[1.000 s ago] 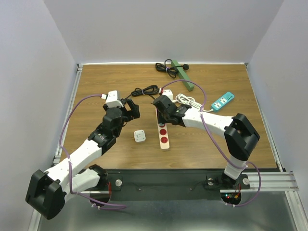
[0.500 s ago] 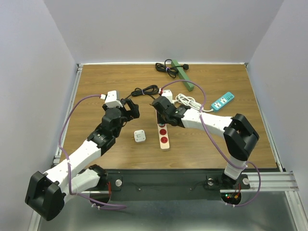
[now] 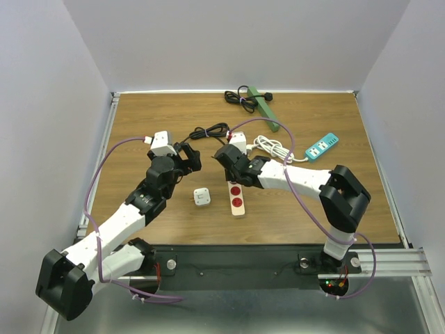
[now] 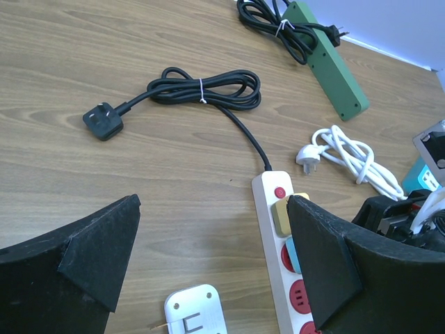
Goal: Insert the plug
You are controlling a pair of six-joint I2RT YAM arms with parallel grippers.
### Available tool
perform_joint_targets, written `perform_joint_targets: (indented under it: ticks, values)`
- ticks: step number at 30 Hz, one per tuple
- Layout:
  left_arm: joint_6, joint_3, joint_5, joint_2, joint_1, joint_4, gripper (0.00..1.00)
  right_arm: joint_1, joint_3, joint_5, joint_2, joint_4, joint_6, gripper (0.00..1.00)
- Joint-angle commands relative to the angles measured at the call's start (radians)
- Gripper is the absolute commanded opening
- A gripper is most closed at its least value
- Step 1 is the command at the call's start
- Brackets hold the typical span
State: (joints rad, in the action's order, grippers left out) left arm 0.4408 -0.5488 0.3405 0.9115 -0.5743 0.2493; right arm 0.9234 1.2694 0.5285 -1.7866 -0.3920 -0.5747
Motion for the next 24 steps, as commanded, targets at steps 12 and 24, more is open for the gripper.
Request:
perform_joint_targets:
  ticks: [12,24]
  values:
    - [0.003,-0.01,0.011,-0.031,0.002,0.024,0.99,0.04,-0.035,0.002,-0.059,-0.018,-0.04,0.0]
    - [0.004,-0.01,0.022,-0.033,0.002,0.019,0.99,0.072,-0.064,-0.008,-0.096,-0.07,-0.068,0.0]
